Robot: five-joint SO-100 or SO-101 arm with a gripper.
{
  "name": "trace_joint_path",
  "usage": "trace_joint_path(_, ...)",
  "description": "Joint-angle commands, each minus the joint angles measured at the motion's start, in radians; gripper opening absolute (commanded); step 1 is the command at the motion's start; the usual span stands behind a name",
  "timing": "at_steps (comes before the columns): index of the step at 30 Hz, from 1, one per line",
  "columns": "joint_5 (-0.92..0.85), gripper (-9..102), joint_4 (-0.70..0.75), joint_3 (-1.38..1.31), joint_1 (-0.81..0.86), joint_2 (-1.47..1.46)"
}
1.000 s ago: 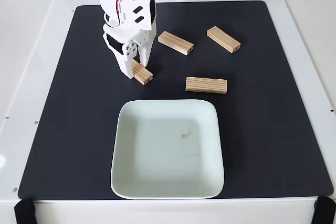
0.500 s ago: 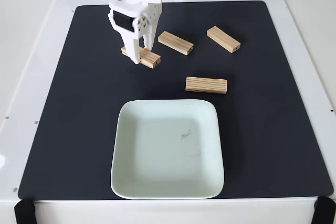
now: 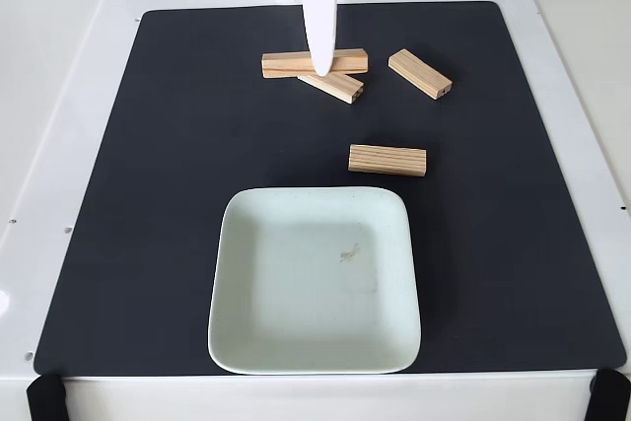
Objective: Pick up the wooden block and place them on the plate.
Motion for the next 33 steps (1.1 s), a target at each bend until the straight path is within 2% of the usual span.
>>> trace_joint_path(1,-0.061,0,-0.012,-0.239,-0.012,-0.094)
trace_joint_path(7,-0.069,0,-0.025,-0.621,-0.020,-0.387)
trace_joint_path(12,-0.094,0,-0.183,-0.865,-0.005,-0.630)
trace_joint_path(16,-0.137,0,-0.256,-0.999,-0.002,-0.804)
trace_joint_path(29,-0.130,0,-0.466,-1.071,0.006,-1.101)
trace_joint_path(33,-0.040,0,-0.509,-1.071,0.006,-1.132)
